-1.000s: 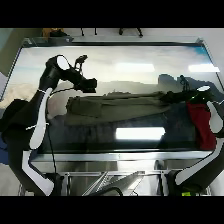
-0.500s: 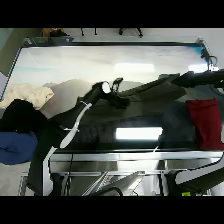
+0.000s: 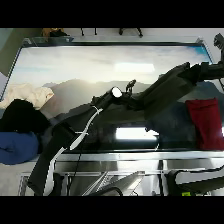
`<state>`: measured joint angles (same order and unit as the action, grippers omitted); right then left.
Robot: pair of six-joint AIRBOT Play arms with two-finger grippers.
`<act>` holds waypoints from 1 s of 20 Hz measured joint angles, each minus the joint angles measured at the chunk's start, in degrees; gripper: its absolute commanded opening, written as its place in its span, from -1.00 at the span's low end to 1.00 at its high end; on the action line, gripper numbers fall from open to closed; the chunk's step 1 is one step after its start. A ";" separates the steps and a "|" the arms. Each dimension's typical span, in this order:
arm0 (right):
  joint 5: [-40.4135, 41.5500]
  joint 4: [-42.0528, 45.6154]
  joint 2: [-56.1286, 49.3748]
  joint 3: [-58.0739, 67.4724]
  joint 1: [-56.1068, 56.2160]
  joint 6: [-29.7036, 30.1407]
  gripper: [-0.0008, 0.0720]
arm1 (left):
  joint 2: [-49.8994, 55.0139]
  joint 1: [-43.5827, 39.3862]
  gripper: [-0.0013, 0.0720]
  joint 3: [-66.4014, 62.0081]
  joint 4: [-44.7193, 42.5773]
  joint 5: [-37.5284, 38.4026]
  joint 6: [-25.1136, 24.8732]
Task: Fold the shirts.
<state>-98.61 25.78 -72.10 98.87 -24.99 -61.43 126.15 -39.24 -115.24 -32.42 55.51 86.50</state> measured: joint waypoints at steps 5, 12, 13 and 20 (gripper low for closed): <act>0.13 -0.37 -1.40 -0.02 4.59 -2.97 -0.94 | -15.85 9.14 -0.93 -1.05 1.86 10.27 -3.63; 18.12 -0.44 -2.69 -1.81 28.24 -6.64 -0.93 | -48.85 29.66 -0.92 1.51 1.36 18.88 -8.41; 22.05 0.07 -3.48 -2.45 32.33 -6.97 -0.93 | -52.54 32.35 -0.92 1.60 0.07 20.06 -8.72; 42.42 4.48 -15.45 -5.20 55.41 -5.38 0.51 | -69.33 43.06 -0.92 6.29 -7.32 28.04 -9.66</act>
<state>-56.18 30.26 -87.55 93.67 30.41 -66.81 56.82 3.81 -108.95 -39.75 83.55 76.84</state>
